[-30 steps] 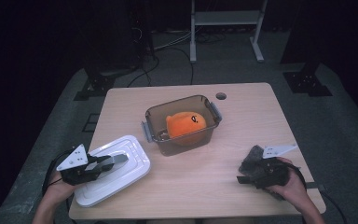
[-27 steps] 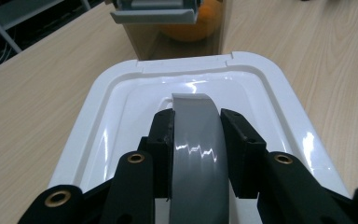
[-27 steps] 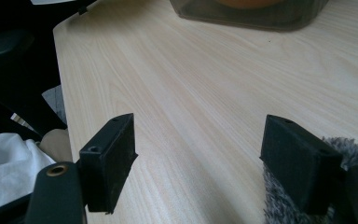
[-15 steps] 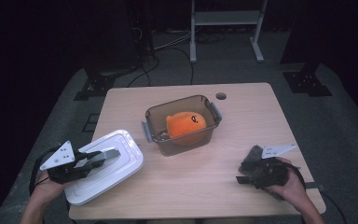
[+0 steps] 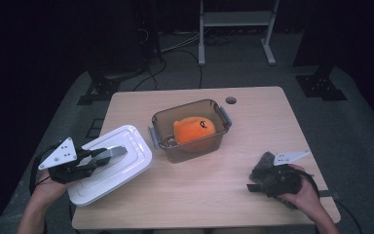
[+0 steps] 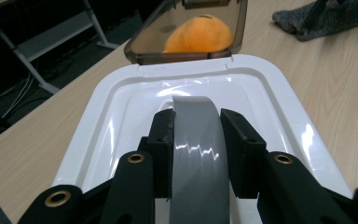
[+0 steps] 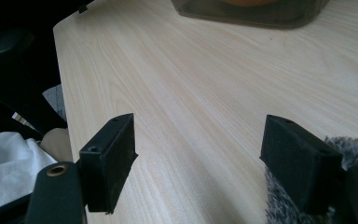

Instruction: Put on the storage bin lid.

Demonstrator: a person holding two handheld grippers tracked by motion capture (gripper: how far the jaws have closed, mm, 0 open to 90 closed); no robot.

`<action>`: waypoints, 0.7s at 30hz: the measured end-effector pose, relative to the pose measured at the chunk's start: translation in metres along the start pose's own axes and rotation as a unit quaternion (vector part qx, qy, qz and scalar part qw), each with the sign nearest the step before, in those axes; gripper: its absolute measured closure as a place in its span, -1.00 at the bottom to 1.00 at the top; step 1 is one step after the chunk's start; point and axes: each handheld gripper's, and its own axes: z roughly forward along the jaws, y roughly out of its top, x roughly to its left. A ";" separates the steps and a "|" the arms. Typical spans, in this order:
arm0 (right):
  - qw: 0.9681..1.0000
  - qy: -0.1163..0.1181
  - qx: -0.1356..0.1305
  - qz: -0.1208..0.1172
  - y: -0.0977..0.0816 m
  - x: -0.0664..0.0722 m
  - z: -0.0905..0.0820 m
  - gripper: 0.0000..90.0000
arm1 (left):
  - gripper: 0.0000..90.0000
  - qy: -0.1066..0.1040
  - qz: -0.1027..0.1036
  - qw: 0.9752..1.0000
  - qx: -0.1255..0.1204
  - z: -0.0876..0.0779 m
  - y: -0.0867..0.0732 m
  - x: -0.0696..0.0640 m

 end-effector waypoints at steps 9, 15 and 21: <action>1.000 0.000 -0.001 0.000 0.000 0.000 -0.001 -0.45 | 0.48 -0.005 0.011 1.000 -0.001 0.014 0.024 0.005; 1.000 0.000 -0.002 -0.002 0.000 0.000 -0.001 -0.45 | 0.48 -0.009 0.017 1.000 -0.001 0.023 0.035 0.009; 1.000 0.000 -0.001 -0.003 0.000 0.000 -0.001 -0.44 | 0.48 -0.017 0.024 1.000 0.001 0.034 0.046 0.011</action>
